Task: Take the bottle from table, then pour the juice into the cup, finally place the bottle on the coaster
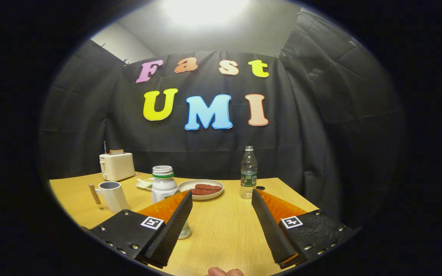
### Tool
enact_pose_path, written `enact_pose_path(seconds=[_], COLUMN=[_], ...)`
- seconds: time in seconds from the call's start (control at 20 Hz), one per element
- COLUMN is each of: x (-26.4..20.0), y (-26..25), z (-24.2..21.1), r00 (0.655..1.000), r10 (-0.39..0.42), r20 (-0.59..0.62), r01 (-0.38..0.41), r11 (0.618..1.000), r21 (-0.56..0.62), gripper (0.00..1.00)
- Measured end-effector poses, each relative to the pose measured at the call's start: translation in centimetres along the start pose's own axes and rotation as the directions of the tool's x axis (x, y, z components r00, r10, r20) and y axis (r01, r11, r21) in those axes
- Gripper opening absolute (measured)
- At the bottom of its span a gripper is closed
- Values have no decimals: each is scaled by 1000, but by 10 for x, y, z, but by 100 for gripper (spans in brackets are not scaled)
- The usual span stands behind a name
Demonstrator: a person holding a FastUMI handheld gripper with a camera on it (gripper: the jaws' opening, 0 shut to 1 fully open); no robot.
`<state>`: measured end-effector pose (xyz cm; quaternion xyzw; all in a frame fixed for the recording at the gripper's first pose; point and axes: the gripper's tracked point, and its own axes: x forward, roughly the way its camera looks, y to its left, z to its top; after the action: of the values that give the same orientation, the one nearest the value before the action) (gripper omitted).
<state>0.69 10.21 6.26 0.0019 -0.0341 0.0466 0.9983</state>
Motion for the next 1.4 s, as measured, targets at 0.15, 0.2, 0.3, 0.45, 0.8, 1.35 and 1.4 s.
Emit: enact_pose_path(seconds=[0.15,0.2,0.3,0.45,0.8,1.35,1.4], x=[-2,0,7,19,44,79,80], y=[37,47,60,72,89,86,87], z=[-11,-14,-24,-31,-48,-62,-61], r00=[999,999,998,998,996,994,995], r10=[43,49,54,54,51,-44,-46], r20=[-12,-9,-19,-29,-67,-95,-91], r01=[-43,-49,-54,-54,-51,44,47], r11=[999,999,998,999,999,999,999], r21=[3,11,13,7,-5,-3,0], gripper=[95,96,95,96,95,87,80])
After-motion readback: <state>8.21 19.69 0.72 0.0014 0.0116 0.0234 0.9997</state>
